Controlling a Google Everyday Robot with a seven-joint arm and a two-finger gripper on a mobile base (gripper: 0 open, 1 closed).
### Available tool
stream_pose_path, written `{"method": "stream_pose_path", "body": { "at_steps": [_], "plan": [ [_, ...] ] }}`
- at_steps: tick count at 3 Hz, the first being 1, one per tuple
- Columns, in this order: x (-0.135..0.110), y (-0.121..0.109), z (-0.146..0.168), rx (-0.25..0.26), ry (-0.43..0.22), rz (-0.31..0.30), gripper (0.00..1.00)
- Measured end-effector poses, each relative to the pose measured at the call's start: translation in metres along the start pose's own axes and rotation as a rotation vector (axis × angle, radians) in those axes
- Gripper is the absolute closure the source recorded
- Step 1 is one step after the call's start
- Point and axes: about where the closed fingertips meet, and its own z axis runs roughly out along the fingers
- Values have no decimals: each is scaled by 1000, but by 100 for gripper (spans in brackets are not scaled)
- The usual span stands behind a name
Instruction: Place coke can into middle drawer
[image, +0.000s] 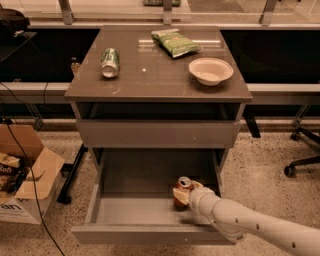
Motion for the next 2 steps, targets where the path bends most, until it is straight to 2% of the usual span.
{"method": "stream_pose_path", "body": {
  "at_steps": [1,2],
  "plan": [
    [0,1,1,-2,0,0,5],
    [0,2,1,-3,0,0,0]
  ]
}}
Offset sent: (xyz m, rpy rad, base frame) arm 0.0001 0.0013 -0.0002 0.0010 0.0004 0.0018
